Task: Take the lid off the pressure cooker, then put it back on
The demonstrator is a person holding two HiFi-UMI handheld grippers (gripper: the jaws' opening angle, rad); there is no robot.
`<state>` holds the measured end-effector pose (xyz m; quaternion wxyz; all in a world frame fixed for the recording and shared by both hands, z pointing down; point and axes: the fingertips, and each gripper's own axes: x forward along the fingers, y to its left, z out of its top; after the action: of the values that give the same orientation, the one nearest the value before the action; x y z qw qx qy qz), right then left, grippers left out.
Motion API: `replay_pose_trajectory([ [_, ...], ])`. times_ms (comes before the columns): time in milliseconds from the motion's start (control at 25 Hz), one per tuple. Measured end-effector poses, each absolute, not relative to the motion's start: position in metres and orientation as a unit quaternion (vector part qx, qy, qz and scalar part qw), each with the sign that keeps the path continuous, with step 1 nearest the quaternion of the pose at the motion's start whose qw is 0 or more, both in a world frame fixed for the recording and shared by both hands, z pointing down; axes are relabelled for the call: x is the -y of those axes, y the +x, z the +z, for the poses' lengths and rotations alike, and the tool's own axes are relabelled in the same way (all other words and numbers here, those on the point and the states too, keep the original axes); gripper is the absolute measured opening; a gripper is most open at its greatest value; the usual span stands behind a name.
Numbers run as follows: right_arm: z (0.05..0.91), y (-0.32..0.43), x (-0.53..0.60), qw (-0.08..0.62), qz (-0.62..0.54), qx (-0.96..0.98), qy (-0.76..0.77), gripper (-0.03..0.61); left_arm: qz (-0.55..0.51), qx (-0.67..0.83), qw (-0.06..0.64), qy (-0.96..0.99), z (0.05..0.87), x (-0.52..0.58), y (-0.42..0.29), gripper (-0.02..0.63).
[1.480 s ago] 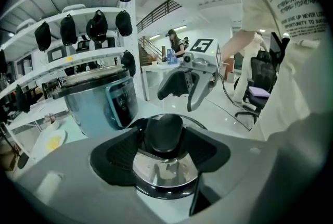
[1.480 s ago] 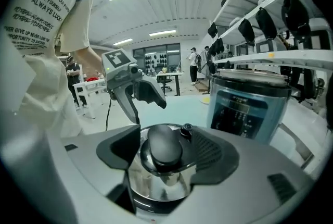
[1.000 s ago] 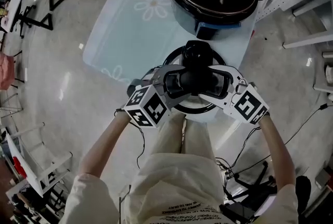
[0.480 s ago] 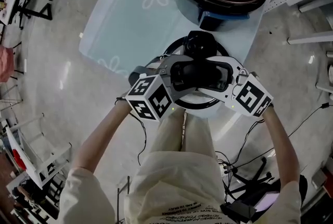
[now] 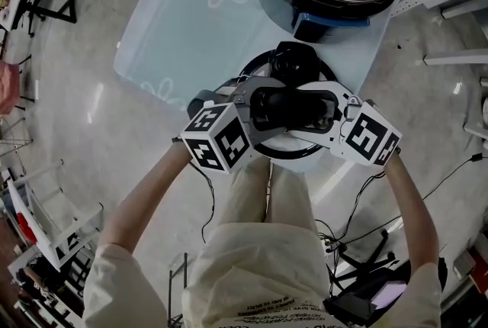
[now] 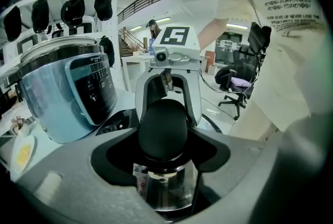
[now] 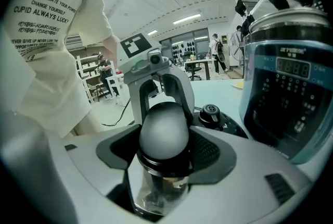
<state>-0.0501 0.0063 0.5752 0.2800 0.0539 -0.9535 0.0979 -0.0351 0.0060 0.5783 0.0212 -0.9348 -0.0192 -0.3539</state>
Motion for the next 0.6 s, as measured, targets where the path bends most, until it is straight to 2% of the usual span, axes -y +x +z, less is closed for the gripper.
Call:
replay_pose_trajectory([
  [600,0.5741,-0.0511,-0.0046,0.293,0.134,0.946,0.035,0.276,-0.376,0.038,0.0,-0.926,0.5779,-0.0045,-0.035,0.276],
])
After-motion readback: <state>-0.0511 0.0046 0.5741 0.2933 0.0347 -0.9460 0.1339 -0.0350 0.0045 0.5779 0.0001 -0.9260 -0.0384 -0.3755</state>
